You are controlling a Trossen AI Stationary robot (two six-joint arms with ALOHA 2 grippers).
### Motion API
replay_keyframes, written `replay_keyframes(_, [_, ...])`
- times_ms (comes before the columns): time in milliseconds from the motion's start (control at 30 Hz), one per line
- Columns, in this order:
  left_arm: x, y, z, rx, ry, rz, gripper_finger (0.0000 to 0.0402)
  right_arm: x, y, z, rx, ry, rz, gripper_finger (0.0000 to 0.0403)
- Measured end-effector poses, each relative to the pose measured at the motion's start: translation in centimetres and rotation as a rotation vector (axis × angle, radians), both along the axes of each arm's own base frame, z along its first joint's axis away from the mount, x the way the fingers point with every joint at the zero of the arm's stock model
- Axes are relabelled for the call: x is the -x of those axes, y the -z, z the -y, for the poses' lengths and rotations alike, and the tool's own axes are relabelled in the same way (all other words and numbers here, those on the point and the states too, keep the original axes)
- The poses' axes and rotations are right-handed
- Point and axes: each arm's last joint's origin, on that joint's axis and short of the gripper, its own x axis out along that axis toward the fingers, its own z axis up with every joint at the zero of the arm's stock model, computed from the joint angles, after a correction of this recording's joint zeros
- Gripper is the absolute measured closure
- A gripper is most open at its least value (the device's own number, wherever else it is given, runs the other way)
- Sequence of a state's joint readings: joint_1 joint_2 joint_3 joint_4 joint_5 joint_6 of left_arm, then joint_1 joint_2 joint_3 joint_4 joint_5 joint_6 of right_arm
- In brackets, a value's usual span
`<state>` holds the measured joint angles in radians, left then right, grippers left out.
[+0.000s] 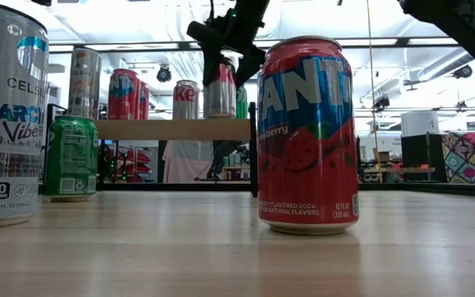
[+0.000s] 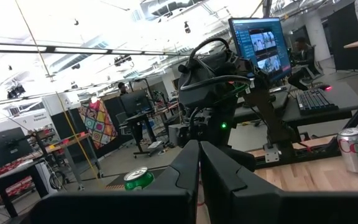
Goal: Place canned beverage on shelf
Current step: Put the top silver soda can aligned with the other silver soda can on the shelf
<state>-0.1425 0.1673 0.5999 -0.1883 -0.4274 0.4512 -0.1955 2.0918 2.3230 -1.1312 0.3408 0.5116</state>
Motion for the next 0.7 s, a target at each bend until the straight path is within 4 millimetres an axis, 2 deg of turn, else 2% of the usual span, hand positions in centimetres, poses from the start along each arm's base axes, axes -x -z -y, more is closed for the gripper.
replay_keyframes(167, [0.0, 0.0, 0.0, 0.000, 0.000, -0.001, 0.0402, -0.2, -0.1, 0.1, 0.009, -0.008, 0.015, 0.0088])
replay_keyframes(467, [0.0, 0.0, 0.0, 0.000, 0.000, -0.003, 0.0402, -0.1, -0.2, 0.7, 0.011, 0.015, 0.035, 0.0050])
replay_keyframes(700, [0.0, 0.0, 0.0, 0.000, 0.000, -0.003, 0.0402, 0.4, -2.0, 0.6, 0.027, 0.008, 0.088, 0.0047])
